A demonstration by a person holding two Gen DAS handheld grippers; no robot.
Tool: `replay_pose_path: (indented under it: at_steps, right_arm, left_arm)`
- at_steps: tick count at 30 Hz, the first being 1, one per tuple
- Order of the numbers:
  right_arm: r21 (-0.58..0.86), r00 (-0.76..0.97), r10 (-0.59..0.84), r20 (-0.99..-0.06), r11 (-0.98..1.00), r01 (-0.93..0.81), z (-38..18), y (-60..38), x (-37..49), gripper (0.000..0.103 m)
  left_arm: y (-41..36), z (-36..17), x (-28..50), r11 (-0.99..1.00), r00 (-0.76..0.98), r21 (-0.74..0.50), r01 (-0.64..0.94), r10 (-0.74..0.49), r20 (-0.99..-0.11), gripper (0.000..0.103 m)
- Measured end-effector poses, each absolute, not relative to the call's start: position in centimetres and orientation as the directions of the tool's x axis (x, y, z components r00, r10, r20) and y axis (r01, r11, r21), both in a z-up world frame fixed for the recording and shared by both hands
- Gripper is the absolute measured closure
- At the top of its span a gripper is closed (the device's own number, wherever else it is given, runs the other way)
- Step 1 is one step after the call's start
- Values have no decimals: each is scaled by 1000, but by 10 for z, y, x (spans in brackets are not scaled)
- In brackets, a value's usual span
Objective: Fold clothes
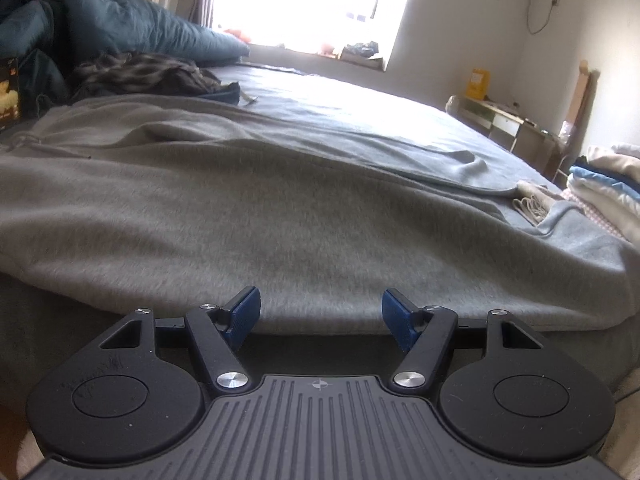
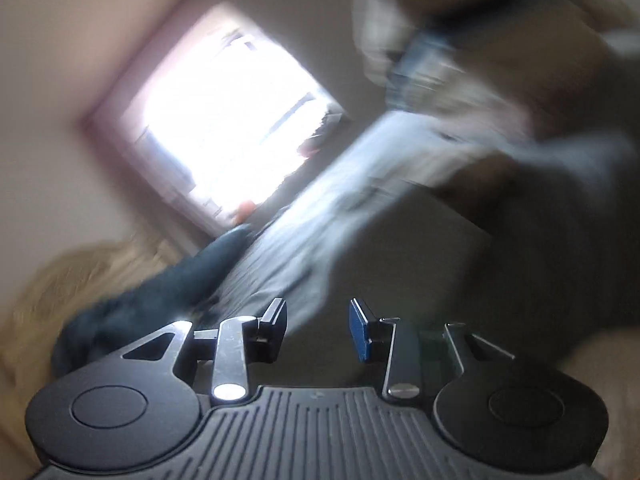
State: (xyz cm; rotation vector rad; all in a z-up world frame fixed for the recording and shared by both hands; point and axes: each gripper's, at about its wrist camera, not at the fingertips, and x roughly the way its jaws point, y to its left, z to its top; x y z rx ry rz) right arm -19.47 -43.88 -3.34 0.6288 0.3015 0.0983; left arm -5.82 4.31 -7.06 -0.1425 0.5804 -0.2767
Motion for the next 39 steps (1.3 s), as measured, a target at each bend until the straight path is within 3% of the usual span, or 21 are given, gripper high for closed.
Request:
replay_pose_path:
  at_steps: [3,5,9,12,19,22,24,26,27,28,29,30,39]
  right_arm:
    - [303,916,250,-313,941,-154,24,-406,-150,65]
    - [177,854,302,-423,952,-250,21,-383,-106,64]
    - [-46,694,331,-640,885,-464,16,-338,-20,42]
    - [-169,555,284,-782,761,-627,13,-305,45,40]
    - [-102,243,185,-952,557,-825,-33,-267,107,39]
    - [-112,223,143,-964,540,-834,-46,-262,114,25]
    - [-110,221,140,-965,548,-829,-46,-263,115,23]
    - [-104,223,142,-964,570,-815,-44,-265,110,29]
    - [-93,220,153,-963,576,-812,-40,-267,106,44]
    - [-100,229,164,-960,561,-821,-36,-267,100,71]
    - [-110,242,173,-955,549,-829,-31,-267,93,86]
    - [-133,270,178,-946,548,-826,-25,-269,88,95]
    - [-312,589,133,-797,744,-591,4,-311,82,94]
  left_arm:
    - [36,-76,-50,950,805,-193,246,-311,-505,35]
    - [31,-82,-46,945,805,-196,261,-326,-496,35]
    - [27,-91,-44,942,813,-168,290,-335,-476,35]
    - [31,-96,-48,938,822,-156,310,-347,-452,35]
    - [42,-101,-50,926,828,-162,342,-378,-414,35]
    - [45,-103,-48,925,834,-173,337,-379,-400,35]
    - [45,-104,-48,925,837,-182,335,-380,-393,35]
    - [46,-105,-48,924,838,-180,337,-382,-390,35]
    - [46,-104,-48,924,838,-180,338,-382,-389,35]
    - [46,-104,-48,924,838,-181,337,-382,-389,35]
    - [47,-104,-48,924,838,-182,337,-382,-389,35]
    - [47,-103,-48,924,838,-183,336,-382,-389,35]
    - [40,-101,-50,936,839,-131,328,-352,-415,35]
